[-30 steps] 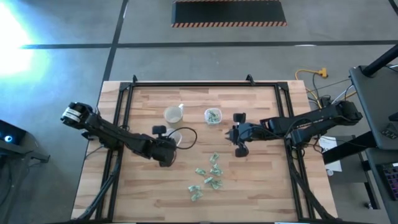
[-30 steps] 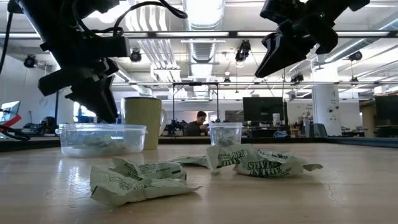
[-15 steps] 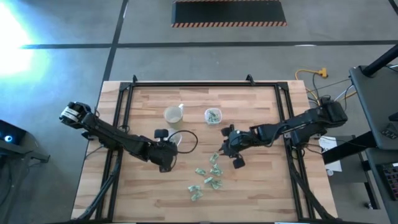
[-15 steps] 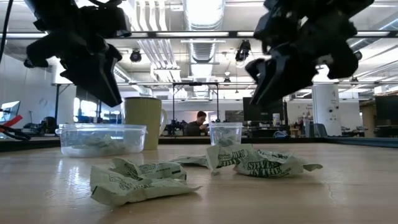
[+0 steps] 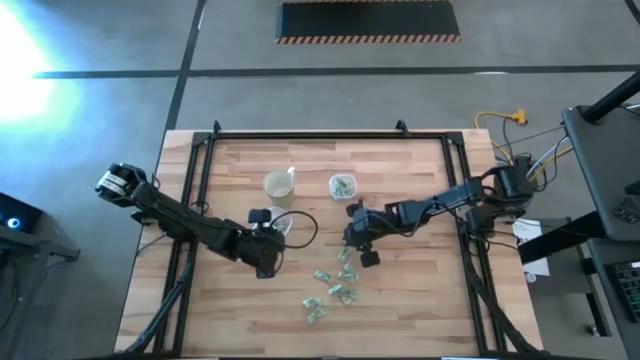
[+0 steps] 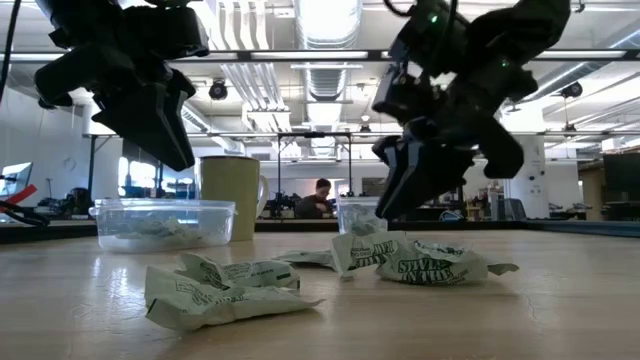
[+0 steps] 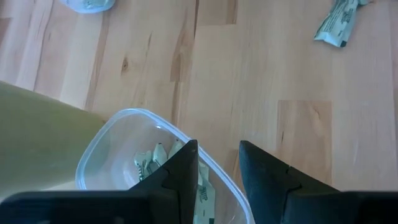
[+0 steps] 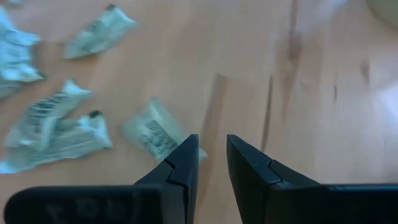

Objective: Pick and place items into bin
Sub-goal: Put the stevia packet into the top transparent bin

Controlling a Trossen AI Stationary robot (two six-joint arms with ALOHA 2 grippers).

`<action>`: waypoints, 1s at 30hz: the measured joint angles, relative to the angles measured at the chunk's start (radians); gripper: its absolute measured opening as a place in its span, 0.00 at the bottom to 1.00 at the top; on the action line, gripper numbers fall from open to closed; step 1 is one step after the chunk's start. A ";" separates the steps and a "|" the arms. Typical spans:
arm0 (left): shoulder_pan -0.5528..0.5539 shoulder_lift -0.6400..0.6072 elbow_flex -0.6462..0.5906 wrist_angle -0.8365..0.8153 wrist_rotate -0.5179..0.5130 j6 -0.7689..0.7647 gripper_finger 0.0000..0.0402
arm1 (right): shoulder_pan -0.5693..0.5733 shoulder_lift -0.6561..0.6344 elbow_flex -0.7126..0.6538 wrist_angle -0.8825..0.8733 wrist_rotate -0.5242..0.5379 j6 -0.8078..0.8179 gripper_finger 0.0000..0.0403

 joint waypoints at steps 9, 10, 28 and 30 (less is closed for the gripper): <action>0.000 0.001 -0.002 0.013 0.000 0.001 0.25 | -0.034 0.032 0.000 -0.002 -0.102 0.028 0.28; 0.000 0.001 -0.002 0.014 0.000 0.001 0.25 | -0.034 0.032 0.000 -0.003 -0.104 0.028 0.30; 0.001 0.001 -0.004 0.021 -0.001 0.002 0.25 | -0.034 0.032 -0.007 -0.007 -0.105 0.034 0.36; 0.001 0.001 -0.004 0.023 -0.001 0.002 0.25 | -0.034 0.032 -0.007 -0.007 -0.104 0.031 0.36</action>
